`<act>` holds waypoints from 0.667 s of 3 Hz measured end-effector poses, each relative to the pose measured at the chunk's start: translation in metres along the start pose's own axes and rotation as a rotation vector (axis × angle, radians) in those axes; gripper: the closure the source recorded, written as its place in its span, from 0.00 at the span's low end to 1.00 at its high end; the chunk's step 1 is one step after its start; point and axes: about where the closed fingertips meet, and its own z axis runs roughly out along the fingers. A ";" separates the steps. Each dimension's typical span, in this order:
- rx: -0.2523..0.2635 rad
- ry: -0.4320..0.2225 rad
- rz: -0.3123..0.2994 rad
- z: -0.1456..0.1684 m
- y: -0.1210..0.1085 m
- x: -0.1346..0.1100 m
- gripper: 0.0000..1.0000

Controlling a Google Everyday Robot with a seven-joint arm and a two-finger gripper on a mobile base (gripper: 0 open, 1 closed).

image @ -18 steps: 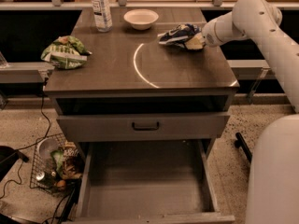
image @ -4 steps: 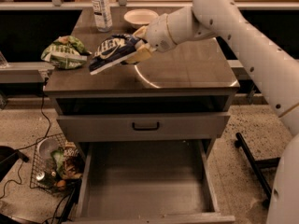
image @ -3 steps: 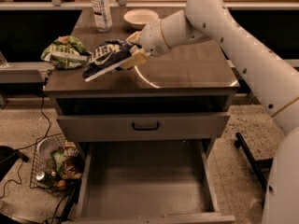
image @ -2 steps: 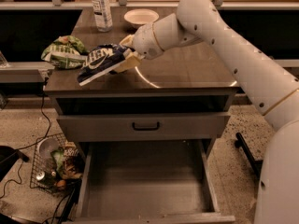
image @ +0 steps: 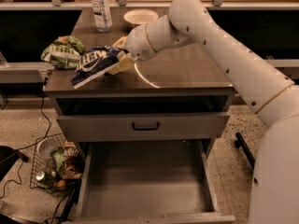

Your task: Move blue chip bag near green jalapeno chip bag

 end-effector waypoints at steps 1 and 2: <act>-0.004 -0.001 0.000 0.003 0.001 0.000 0.59; -0.011 -0.003 -0.001 0.006 0.002 -0.001 0.28</act>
Offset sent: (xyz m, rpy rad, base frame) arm -0.0006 0.0018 -0.0009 -0.0001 0.0016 0.0033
